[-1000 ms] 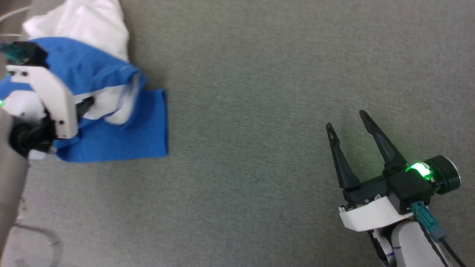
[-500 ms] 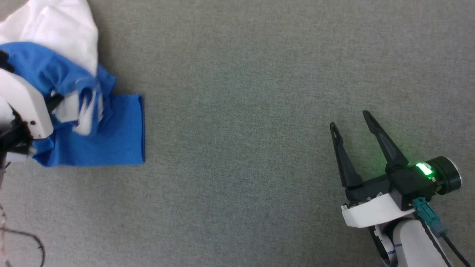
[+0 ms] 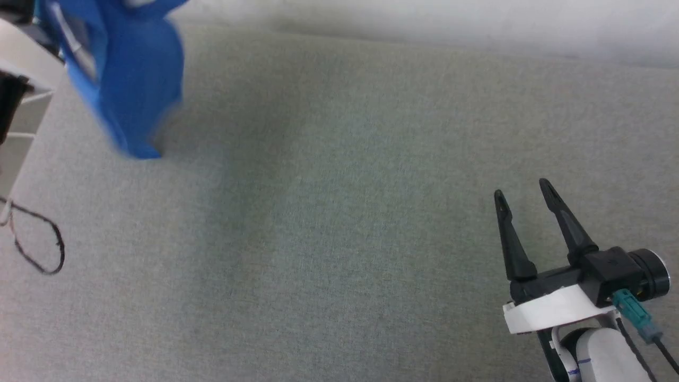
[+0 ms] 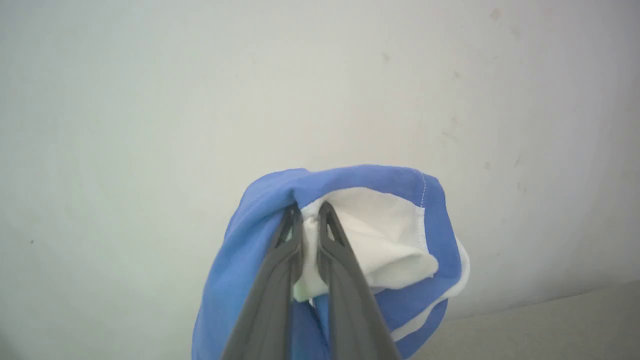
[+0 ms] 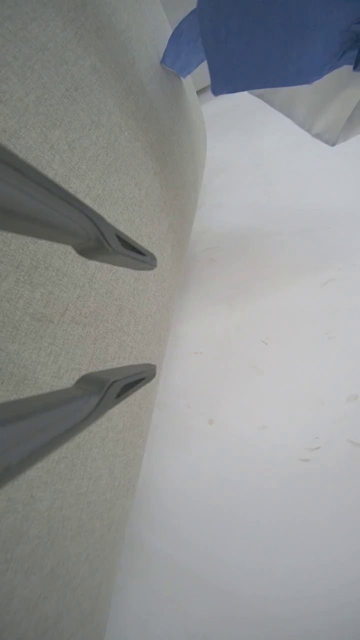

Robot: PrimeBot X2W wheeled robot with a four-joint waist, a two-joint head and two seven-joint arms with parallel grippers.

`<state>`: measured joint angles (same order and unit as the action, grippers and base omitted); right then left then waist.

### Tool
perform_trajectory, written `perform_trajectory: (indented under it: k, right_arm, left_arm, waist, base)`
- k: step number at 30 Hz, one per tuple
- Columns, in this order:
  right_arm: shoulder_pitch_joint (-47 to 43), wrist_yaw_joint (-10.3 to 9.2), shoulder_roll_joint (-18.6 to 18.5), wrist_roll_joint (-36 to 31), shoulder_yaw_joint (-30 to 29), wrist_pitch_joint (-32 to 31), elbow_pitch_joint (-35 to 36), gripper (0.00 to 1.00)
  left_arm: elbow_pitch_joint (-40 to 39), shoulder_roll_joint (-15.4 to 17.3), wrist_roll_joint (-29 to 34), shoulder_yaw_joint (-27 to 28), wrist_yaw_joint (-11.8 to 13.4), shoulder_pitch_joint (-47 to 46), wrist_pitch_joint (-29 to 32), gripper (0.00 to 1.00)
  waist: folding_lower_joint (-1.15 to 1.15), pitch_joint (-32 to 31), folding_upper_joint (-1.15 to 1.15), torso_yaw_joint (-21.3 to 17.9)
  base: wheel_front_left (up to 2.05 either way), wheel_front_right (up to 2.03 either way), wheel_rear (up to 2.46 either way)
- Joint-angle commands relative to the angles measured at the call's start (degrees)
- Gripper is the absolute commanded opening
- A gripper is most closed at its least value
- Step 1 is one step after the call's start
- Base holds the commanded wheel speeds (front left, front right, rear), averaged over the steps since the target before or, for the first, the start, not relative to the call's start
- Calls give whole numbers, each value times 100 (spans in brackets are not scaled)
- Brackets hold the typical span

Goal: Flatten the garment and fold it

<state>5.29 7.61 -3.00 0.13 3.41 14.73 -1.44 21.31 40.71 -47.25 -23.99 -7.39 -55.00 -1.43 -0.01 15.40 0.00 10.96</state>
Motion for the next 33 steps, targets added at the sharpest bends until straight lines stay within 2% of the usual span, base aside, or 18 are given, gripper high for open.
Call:
perform_trajectory:
  k: [1, 4, 8, 16, 20, 23, 30, 31, 32, 33]
  right_arm:
    - [-60, -12, 12, 60, -32, 27, -21, 100]
    - [-86, -12, 12, 73, -58, 27, -36, 100]
    - [-68, -12, 12, 122, -157, 27, -18, 100]
    - [-29, -12, 12, 239, -272, 27, 171, 100]
    - [-29, -12, 12, 308, -282, 27, 236, 100]
    - [-30, -12, 12, 364, -302, 27, 263, 100]
    - [56, -12, 12, 494, -306, 27, 245, 100]
    - [61, -12, 12, 505, -307, 27, 240, 100]
    - [61, -12, 12, 509, -314, 27, 232, 100]
    - [55, -12, 12, 510, -331, 27, 222, 100]
  left_arm:
    - [-249, -101, 125, 43, 11, -111, -301, 0]
    - [-617, -272, 188, 55, 120, -123, -558, 0]
    - [-1046, -588, 235, -107, 312, -56, -575, 0]
    - [-1526, -1261, 664, -901, 549, 300, -574, 0]
    - [-1283, -1716, 880, -1539, 531, 695, -581, 0]
    - [-969, -2077, 1205, -2237, 445, 1036, -556, 0]
    - [453, -2894, 1287, -3410, 160, 1815, -472, 0]
    - [632, -2966, 1307, -3511, 133, 1846, -510, 47]
    - [789, -3036, 1333, -3582, 117, 1874, -588, 100]
    - [925, -3111, 1324, -3613, 106, 1901, -668, 100]
  waist:
    - [1, -656, 0, -232]
    - [1, -881, 0, -410]
    - [1, -1087, 0, -698]
    - [1, -1107, 0, -1506]
    - [1, -962, 0, -1907]
    - [1, -786, 0, -2163]
    - [1, -424, 0, -2576]
    - [1, -406, 0, -2593]
    - [1, -399, 0, -2597]
    - [1, -407, 0, -2582]
  base:
    - [0, 0, 0]
    - [0, 0, 0]
    - [0, 0, 0]
    - [0, 0, 0]
    - [0, 0, 0]
    - [0, 0, 0]
    - [0, 0, 0]
    - [0, 0, 0]
    - [0, 0, 0]
    - [0, 0, 0]
